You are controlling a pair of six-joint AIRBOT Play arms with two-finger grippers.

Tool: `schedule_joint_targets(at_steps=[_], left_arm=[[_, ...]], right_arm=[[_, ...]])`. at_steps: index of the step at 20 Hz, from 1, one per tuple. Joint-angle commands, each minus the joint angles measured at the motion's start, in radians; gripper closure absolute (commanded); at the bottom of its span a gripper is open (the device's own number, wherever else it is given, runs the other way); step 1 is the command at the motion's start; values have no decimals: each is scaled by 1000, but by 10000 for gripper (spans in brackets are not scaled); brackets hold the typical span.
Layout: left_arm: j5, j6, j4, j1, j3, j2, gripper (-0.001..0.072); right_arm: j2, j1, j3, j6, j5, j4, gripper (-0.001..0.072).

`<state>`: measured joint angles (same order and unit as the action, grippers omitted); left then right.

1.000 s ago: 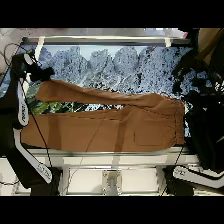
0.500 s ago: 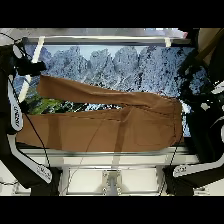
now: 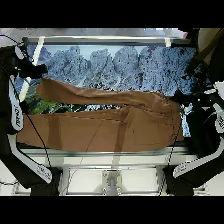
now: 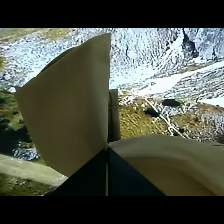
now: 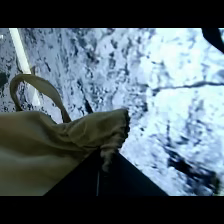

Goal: Fold the clothes and pants, and hang the long-sleeved shirts on hangers.

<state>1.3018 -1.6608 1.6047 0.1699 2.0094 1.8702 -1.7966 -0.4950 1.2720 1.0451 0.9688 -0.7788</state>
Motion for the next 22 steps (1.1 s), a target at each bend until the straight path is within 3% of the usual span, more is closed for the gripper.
schedule_joint_targets(at_steps=[1,5,8,13,17,22], left_arm=[[29,1,19,3,2,-1,695],[132,3,167,3,2,-47,695],[220,80,224,5,2,-132,695],[203,68,227,7,2,-227,695],[177,57,227,-15,2,-105,695],[-163,-98,228,-46,2,91,695]], right_arm=[[12,2,22,-19,31,25,679],[121,-24,104,-19,134,-13,679],[262,-66,142,-18,235,-70,679],[430,-110,142,-2,383,-187,680],[383,-56,142,51,306,-185,679],[269,-21,142,339,-42,-207,679]])
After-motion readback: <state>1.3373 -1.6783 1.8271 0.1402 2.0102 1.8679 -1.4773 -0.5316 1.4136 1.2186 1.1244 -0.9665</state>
